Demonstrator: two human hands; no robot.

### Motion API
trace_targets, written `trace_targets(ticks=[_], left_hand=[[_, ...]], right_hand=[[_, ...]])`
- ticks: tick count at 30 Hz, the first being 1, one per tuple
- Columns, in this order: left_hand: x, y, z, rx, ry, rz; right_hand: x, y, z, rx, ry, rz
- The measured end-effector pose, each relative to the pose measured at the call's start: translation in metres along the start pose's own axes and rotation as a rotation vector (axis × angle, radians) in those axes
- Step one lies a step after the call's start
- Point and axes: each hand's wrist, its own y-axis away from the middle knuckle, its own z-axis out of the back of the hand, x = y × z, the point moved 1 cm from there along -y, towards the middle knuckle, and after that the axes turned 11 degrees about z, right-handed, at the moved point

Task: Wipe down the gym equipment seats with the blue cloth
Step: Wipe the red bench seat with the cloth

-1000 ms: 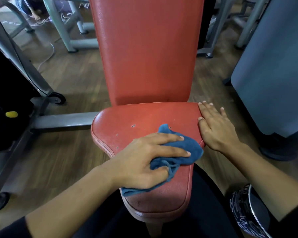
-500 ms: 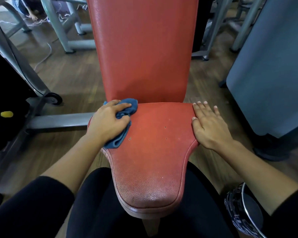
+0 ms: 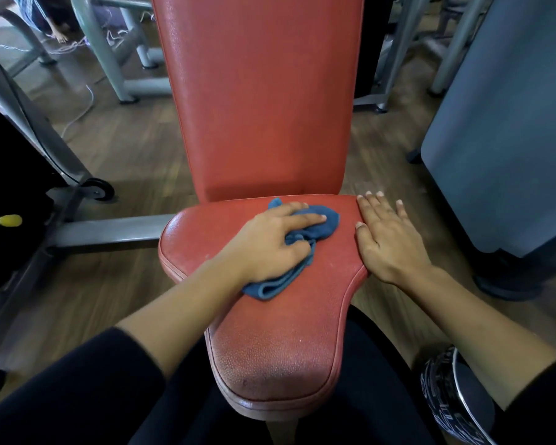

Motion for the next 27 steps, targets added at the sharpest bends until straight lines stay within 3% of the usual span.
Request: trace_targets(ticks=[6, 14, 23, 27], left_hand=[[0.000, -0.049, -0.009, -0.116, -0.038, 0.184], [-0.004, 0.029, -0.003, -0.059, -0.022, 0.018], [0.048, -0.015, 0.019, -0.310, -0.109, 0.345], [0.023, -0.019, -0.001, -0.266, -0.073, 0.245]], right_hand=[[0.000, 0.001, 0.001, 0.014, 0.014, -0.004], [-0.002, 0.002, 0.000, 0.012, 0.021, 0.007], [0.001, 0.000, 0.001, 0.006, 0.016, 0.006], [0.002, 0.003, 0.002, 0.066, 0.036, -0.001]])
